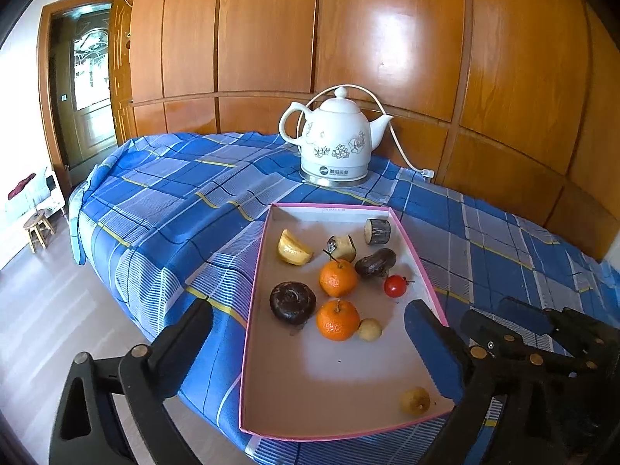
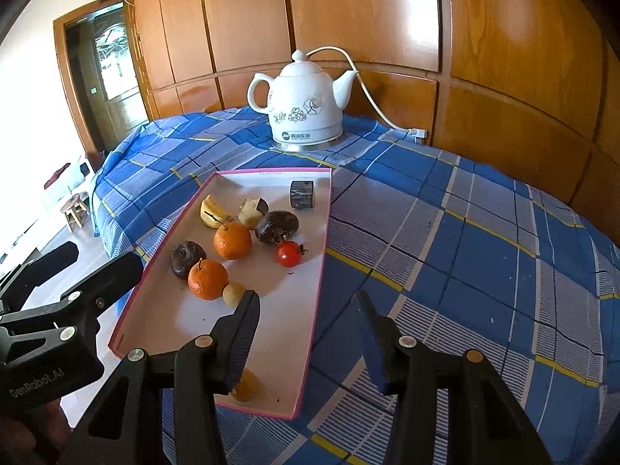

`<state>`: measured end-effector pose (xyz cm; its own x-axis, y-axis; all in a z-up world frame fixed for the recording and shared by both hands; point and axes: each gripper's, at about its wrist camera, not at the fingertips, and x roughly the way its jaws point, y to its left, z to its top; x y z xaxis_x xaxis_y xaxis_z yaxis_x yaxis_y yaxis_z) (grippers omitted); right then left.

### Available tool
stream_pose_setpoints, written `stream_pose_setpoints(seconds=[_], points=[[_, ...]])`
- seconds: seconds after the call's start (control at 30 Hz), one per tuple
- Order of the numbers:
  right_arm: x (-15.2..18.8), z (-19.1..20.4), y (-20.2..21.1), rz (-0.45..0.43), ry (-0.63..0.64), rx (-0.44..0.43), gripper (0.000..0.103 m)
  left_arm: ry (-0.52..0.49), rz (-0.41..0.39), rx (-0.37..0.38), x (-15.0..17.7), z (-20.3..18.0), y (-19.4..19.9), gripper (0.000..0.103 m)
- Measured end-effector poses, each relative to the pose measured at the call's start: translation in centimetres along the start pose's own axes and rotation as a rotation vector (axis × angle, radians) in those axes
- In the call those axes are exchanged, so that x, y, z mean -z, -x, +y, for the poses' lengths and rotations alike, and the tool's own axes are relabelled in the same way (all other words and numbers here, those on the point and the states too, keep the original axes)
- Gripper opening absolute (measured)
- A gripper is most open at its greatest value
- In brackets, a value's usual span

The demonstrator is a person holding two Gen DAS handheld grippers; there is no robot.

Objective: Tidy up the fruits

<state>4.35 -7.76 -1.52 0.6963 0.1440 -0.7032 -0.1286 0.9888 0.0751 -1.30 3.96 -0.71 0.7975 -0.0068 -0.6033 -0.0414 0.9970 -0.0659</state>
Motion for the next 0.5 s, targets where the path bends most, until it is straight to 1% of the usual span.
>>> stream_pose_setpoints(seconds=[0.5], points=[[-0.07, 0.09, 0.08, -0.006, 0.007, 0.002, 0.050, 0.006, -0.017, -0.002, -0.21, 0.17, 0.25, 0.102]])
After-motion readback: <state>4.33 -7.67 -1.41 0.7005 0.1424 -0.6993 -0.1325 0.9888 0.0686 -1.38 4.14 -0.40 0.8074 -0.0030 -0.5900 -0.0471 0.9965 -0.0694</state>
